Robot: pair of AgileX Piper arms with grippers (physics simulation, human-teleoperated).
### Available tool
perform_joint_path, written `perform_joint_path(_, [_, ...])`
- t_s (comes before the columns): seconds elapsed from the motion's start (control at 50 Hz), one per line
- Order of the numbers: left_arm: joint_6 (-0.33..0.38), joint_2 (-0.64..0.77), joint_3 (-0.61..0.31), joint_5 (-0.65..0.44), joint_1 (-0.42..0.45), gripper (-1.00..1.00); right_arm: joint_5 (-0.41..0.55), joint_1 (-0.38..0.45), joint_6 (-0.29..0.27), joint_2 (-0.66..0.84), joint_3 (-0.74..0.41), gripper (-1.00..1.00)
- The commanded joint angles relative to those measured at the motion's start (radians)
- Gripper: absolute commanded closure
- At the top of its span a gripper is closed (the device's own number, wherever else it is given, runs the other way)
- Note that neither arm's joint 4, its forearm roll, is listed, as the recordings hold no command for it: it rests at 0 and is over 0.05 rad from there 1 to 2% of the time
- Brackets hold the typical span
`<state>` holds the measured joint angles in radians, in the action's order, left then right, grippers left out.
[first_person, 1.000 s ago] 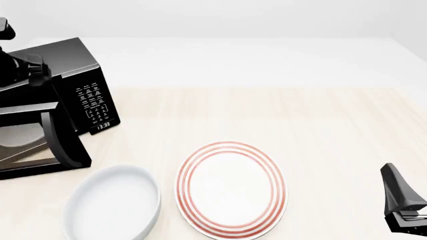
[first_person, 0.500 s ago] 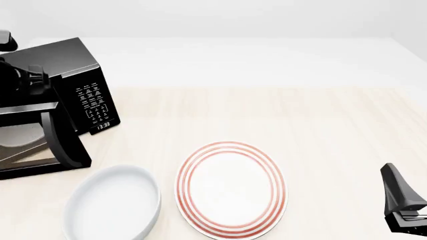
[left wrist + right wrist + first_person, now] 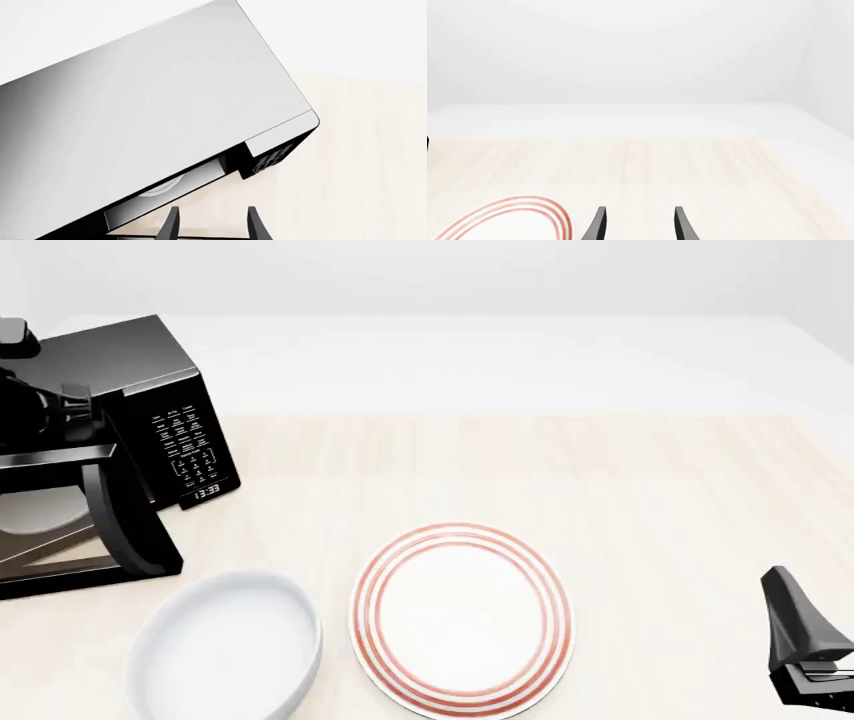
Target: Open the microwave.
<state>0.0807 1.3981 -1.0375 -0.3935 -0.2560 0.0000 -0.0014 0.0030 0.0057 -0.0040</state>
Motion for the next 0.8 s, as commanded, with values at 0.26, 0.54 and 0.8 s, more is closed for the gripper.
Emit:
perform_joint_path(0.26, [-0.023, 0.009, 0.058, 0.056, -0.018, -1.00, 0.000, 0.000, 0.000, 0.000, 0.000, -1.00])
perform_joint_path(0.54, [-0.020, 0.026, 0.069, 0.074, -0.024, -1.00, 0.000, 0.000, 0.000, 0.000, 0.000, -1.00])
perform_joint_path(0.8, [-0.035, 0.023, 0.116, 0.105, -0.030, -1.00, 0.000, 0.000, 0.000, 0.000, 0.000, -1.00])
